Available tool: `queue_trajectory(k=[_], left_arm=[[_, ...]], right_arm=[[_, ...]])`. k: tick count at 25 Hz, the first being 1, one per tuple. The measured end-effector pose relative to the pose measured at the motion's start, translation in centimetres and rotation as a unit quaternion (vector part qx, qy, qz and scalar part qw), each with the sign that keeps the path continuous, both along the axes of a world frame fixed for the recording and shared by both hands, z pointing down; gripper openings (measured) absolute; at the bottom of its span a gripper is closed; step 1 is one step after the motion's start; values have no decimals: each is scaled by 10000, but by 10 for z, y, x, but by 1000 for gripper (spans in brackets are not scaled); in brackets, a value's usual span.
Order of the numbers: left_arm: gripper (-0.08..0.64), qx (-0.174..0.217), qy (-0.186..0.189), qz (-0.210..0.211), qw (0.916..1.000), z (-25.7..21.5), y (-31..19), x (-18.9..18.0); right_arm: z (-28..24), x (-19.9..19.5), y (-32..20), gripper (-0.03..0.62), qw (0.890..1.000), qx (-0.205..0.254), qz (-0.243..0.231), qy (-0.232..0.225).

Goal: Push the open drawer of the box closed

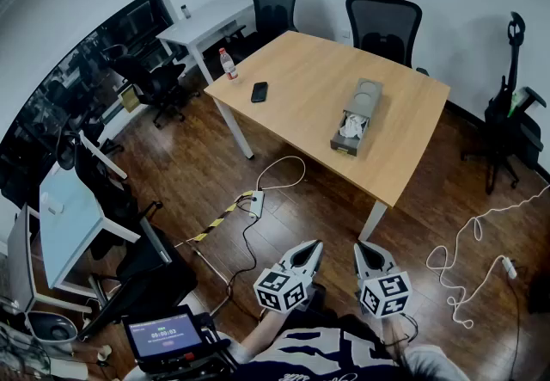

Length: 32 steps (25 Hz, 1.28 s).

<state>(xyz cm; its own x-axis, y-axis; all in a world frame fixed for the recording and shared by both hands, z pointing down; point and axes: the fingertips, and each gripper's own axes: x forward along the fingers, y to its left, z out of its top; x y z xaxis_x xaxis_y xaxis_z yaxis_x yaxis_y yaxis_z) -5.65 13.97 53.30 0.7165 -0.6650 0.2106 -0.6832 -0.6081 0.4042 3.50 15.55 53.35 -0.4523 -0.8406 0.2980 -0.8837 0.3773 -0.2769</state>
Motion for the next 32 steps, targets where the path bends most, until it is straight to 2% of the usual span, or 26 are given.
queue_trajectory(k=[9, 15, 20, 27, 32], left_arm=[[-2, -120, -45, 68, 9999, 21, -66, 4], [-2, -31, 42, 136, 9999, 12, -155, -12], [-2, 69, 246, 150, 9996, 2, -232, -29], [-2, -49, 283, 435, 9986, 13, -306, -29], [-2, 2, -10, 939, 9956, 25, -318, -7]], right_arm=[[17, 7, -71, -2, 10000, -39, 59, 23], [13, -2, -152, -3, 9998, -42, 144, -159], [12, -7, -219, -3, 9989, 47, 467, 89], [18, -7, -274, -3, 9959, -12, 867, 275], [32, 6, -285, -2, 9934, -272, 1026, 426]])
